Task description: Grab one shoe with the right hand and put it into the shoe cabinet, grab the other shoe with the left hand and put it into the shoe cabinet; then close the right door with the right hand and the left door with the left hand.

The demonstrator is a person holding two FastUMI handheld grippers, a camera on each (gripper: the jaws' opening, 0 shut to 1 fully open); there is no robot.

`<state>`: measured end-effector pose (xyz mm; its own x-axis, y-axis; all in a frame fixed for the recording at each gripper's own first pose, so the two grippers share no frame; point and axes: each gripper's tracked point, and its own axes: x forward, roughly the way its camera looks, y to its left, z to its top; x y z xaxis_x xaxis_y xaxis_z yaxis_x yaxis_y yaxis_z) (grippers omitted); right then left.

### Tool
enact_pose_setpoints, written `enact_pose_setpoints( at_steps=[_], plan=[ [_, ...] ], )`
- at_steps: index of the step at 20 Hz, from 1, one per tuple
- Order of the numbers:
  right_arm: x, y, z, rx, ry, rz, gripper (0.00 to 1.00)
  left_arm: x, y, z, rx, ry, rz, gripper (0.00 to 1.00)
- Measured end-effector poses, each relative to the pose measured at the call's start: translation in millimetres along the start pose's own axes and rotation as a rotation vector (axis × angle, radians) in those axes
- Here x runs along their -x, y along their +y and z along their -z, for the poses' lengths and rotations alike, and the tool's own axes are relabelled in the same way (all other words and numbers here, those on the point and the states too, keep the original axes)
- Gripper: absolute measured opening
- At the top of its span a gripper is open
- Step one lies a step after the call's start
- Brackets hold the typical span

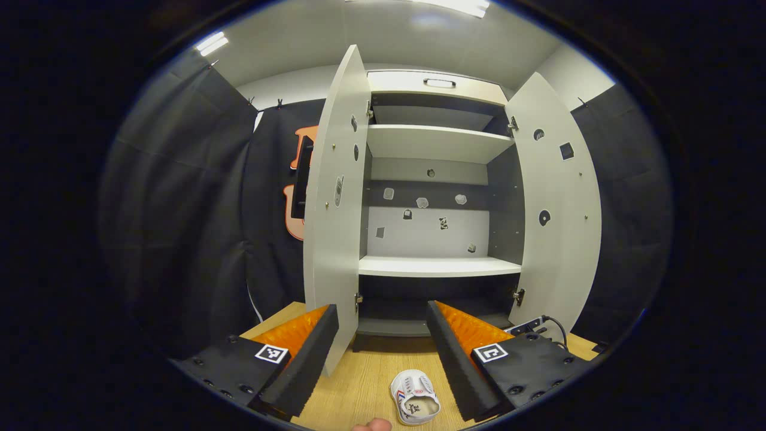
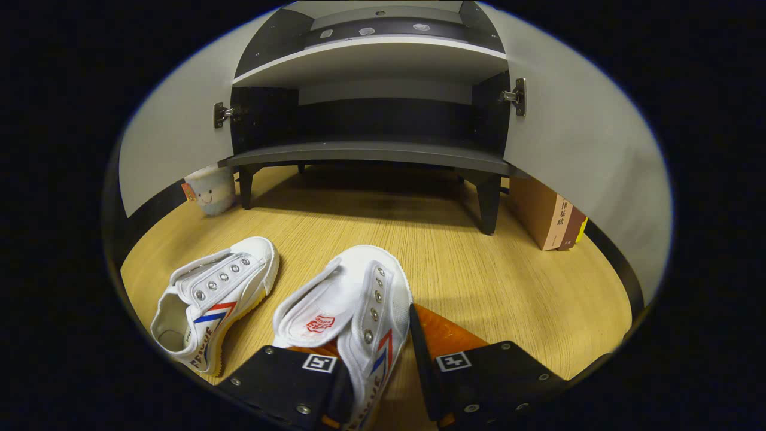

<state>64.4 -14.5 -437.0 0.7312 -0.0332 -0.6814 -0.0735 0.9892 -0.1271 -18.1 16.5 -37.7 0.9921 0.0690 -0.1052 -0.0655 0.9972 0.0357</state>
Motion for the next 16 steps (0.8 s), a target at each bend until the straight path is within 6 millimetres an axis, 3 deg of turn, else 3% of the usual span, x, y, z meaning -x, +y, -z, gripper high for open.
enact_pose_setpoints(
  at_steps=[2, 3, 7, 9, 12, 16],
  plan=[
    [1, -11, 1, 0.028, 0.004, 0.05, 0.14, 1, -2, 0, -0.011, 0.001, 0.002, 0.96],
    [-1, -10, -1, 0.031, -0.009, 0.044, 0.07, 1, -4, -1, -0.019, 0.001, 0.003, 0.96],
    [7, -9, -5, 0.025, -0.013, 0.032, 0.05, 1, -10, 0, -0.021, -0.001, 0.018, 0.96],
    [24, -11, -21, 0.025, -0.056, 0.036, 0.06, 1, -13, 0, -0.015, -0.009, 0.026, 0.97],
    [66, -4, -59, -0.023, -0.126, 0.01, 0.06, -2, -19, 1, -0.016, -0.02, 0.044, 0.97],
    [130, 14, -143, -0.117, -0.26, -0.037, 0.06, -6, -26, 3, -0.038, -0.054, 0.066, 0.97]
  ],
)
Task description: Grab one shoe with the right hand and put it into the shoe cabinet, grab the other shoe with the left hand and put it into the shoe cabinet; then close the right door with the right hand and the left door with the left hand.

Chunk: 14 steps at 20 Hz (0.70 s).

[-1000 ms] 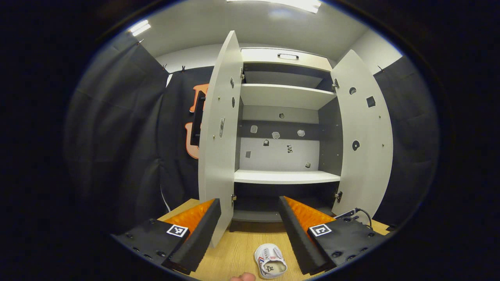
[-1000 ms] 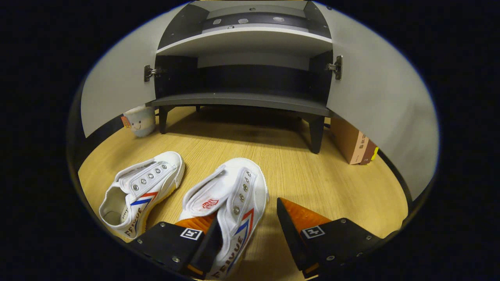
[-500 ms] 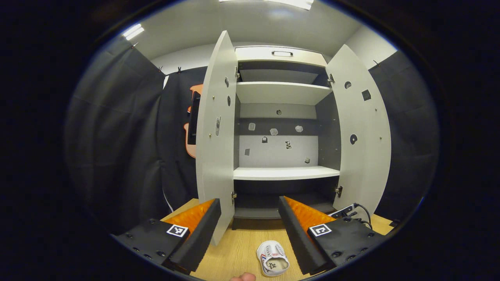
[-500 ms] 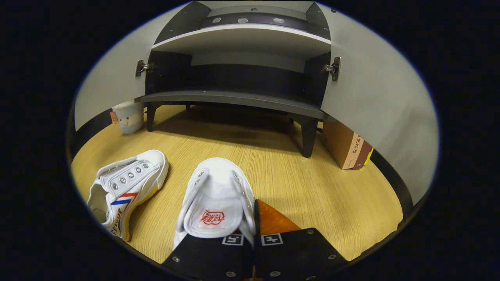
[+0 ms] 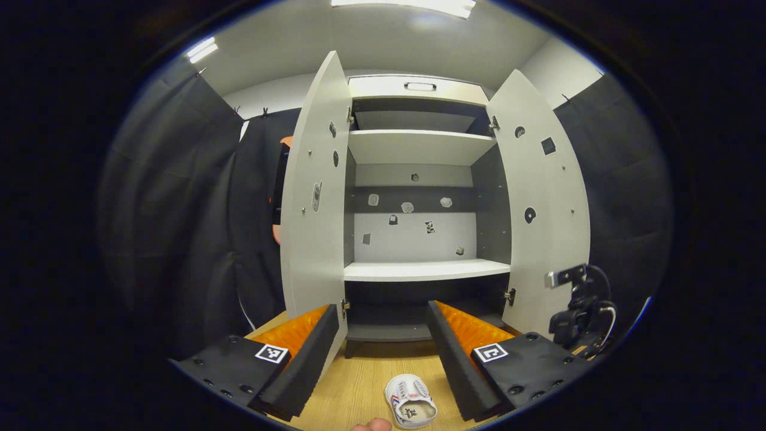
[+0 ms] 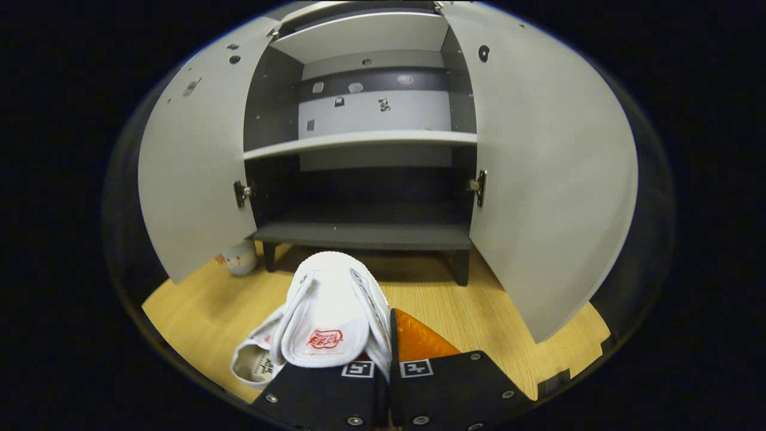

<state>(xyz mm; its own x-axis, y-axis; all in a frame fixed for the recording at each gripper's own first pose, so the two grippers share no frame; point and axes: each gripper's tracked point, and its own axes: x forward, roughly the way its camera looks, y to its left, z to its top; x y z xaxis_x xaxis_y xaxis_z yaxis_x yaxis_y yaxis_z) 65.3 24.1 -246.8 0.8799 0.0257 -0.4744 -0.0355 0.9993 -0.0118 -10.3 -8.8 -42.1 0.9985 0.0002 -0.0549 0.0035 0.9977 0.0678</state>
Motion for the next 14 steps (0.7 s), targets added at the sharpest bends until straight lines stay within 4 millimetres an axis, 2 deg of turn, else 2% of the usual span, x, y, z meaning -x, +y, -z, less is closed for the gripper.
enact_pose_setpoints(
  at_steps=[2, 4, 5, 6, 9, 11, 13, 14],
  plan=[
    [3, 13, -62, 0.042, -0.076, -0.001, 0.06, 1, -5, 1, 0.013, -0.008, 0.019, 0.96],
    [-2, 13, -115, 0.087, -0.1, 0.055, 0.07, 1, -8, 2, 0.025, -0.011, 0.031, 0.96],
    [-10, 15, -149, 0.086, -0.119, 0.066, 0.07, 2, -9, 2, 0.031, -0.014, 0.034, 0.96],
    [-21, 14, -175, 0.077, -0.138, 0.073, 0.06, 2, -8, 2, 0.041, -0.015, 0.04, 0.96],
    [-64, 3, -253, 0.083, -0.191, 0.133, 0.07, 7, -8, 2, 0.049, -0.015, 0.047, 0.96],
    [-101, -5, -294, 0.092, -0.203, 0.173, 0.07, 8, -4, 3, 0.04, -0.015, 0.044, 0.96],
    [-143, -15, -322, 0.076, -0.197, 0.216, 0.07, 8, -1, 3, 0.03, -0.011, 0.036, 0.96],
    [-165, -21, -328, 0.078, -0.183, 0.243, 0.07, 8, 1, 3, 0.03, -0.009, 0.036, 0.97]
  ],
)
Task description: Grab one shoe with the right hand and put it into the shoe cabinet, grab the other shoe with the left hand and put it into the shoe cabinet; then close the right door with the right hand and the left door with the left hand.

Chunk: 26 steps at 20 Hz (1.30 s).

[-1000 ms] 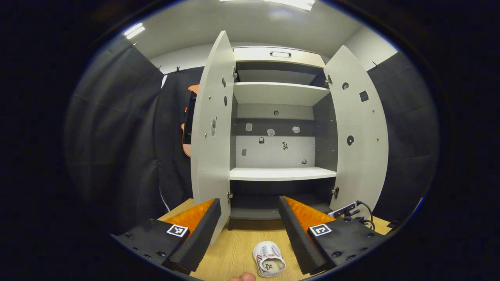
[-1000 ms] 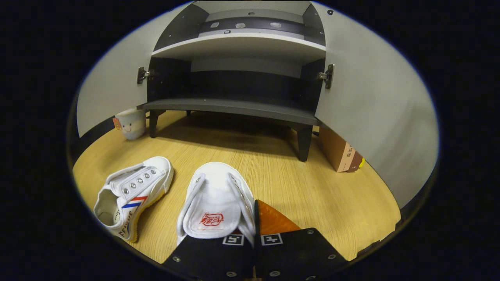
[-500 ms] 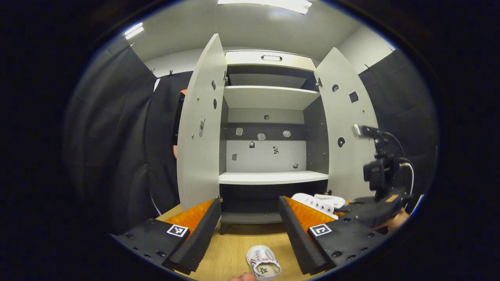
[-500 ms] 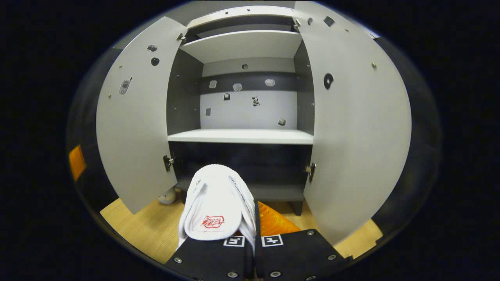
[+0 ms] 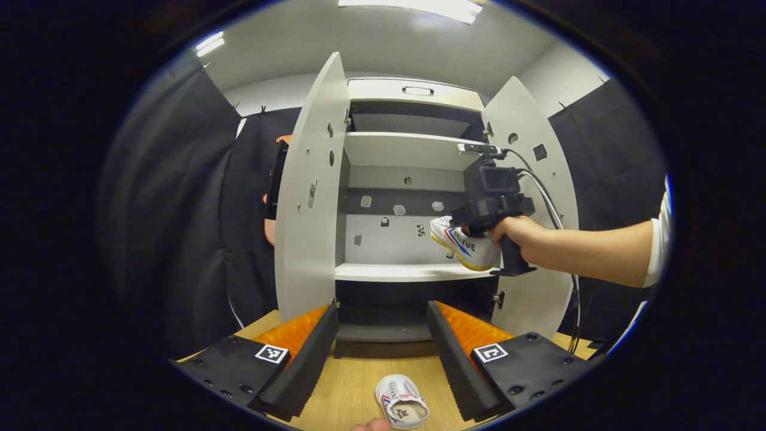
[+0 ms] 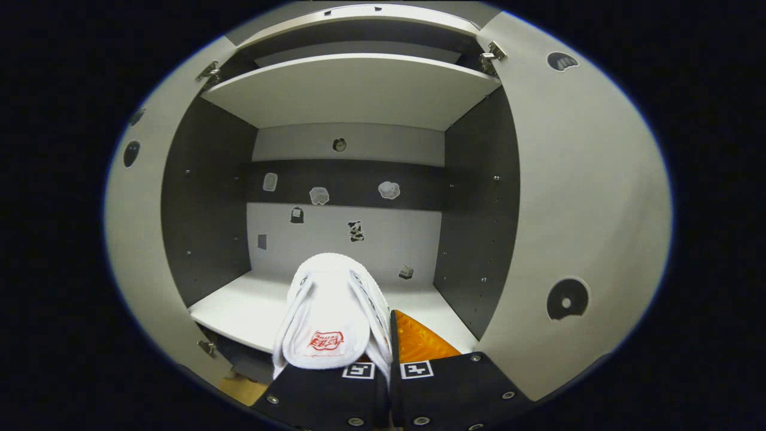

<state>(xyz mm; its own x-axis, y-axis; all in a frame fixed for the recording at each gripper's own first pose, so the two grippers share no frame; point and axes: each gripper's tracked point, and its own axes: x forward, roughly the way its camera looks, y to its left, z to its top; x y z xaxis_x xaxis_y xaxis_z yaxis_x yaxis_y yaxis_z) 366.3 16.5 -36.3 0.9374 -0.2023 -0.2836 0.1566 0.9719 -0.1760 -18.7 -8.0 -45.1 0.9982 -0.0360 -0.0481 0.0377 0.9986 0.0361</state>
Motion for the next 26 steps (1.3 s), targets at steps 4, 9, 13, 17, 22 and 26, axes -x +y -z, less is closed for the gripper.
enact_pose_setpoints(
  at_steps=[4, 9, 13, 17, 22, 26],
  plan=[
    [-73, -4, 11, 0.026, 0.087, 0.095, 0.07, -1, 4, 0, -0.007, 0.007, -0.012, 0.97],
    [-114, -10, 54, 0.051, 0.228, 0.142, 0.07, -4, 8, 2, -0.02, 0.013, -0.02, 0.97],
    [-121, -13, 65, 0.031, 0.274, 0.158, 0.02, -6, 10, 10, -0.005, 0.036, -0.023, 0.96],
    [-123, -13, 74, -0.01, 0.324, 0.136, 0.12, -7, 10, 13, 0.016, 0.048, -0.021, 0.97],
    [-106, -7, 56, 0.017, 0.277, 0.094, 0.34, -7, 9, 12, 0.014, 0.039, -0.018, 0.97],
    [-81, -8, 44, 0.031, 0.262, 0.041, 0.44, -6, 6, 7, 0.02, 0.019, -0.003, 0.97]
  ],
)
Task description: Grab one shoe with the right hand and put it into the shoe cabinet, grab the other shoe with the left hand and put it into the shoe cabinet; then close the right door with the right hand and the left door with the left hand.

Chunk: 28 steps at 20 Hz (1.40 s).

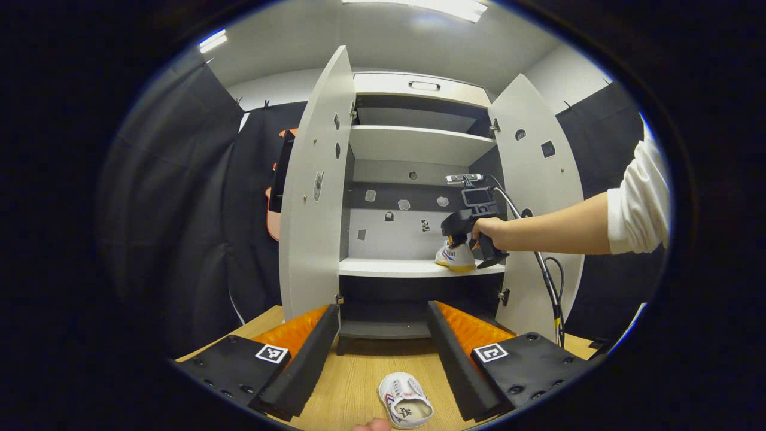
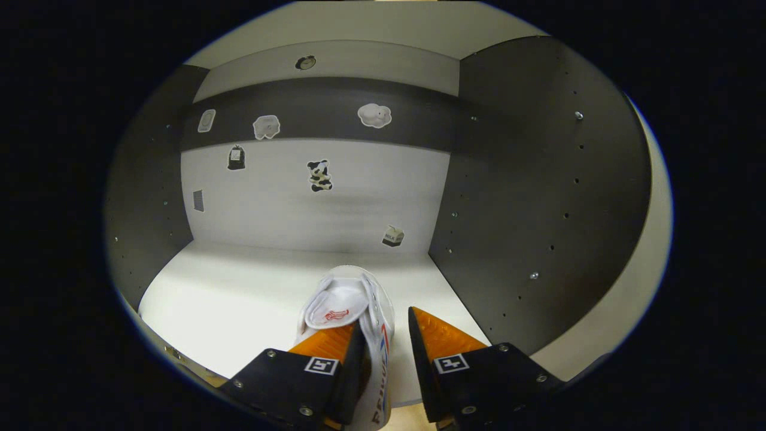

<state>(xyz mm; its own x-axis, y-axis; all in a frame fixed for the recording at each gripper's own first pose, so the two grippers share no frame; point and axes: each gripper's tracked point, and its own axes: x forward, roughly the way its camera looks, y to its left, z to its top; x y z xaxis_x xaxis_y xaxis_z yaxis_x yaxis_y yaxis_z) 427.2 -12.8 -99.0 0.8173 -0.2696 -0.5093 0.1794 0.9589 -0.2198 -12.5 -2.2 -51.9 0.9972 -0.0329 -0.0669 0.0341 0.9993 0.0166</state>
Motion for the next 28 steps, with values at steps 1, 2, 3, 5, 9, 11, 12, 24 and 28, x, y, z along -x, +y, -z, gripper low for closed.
enact_pose_setpoints(
  at_steps=[1, 2, 3, 5, 9, 11, 12, 24, 28],
  plan=[
    [11, -1, -5, -0.003, -0.023, -0.011, 0.45, -1, -1, 0, 0.0, -0.004, 0.006, 0.96],
    [22, -3, -13, -0.003, -0.052, -0.019, 0.46, -1, -4, 1, 0.002, -0.003, 0.011, 0.96],
    [37, -4, -21, -0.001, -0.087, -0.031, 0.46, -2, -6, 2, 0.01, -0.001, 0.018, 0.96],
    [73, 0, -40, -0.012, -0.157, -0.075, 0.48, -2, -10, -1, 0.034, -0.006, 0.039, 0.97],
    [149, 3, -61, -0.015, -0.289, -0.154, 0.68, -3, -12, 2, 0.052, -0.004, 0.055, 0.97],
    [189, 2, -60, -0.034, -0.342, -0.197, 0.7, -3, -9, 3, 0.056, -0.002, 0.053, 0.97],
    [207, 1, -58, -0.049, -0.369, -0.22, 0.72, -4, -9, 3, 0.057, 0.001, 0.051, 0.96],
    [330, -66, 63, -0.14, -0.499, -0.239, 0.92, -3, -7, 0, 0.029, 0.012, 0.008, 0.96],
    [350, -76, 107, -0.114, -0.533, -0.224, 0.92, 2, -15, 8, 0.041, 0.037, 0.014, 0.97]
  ],
)
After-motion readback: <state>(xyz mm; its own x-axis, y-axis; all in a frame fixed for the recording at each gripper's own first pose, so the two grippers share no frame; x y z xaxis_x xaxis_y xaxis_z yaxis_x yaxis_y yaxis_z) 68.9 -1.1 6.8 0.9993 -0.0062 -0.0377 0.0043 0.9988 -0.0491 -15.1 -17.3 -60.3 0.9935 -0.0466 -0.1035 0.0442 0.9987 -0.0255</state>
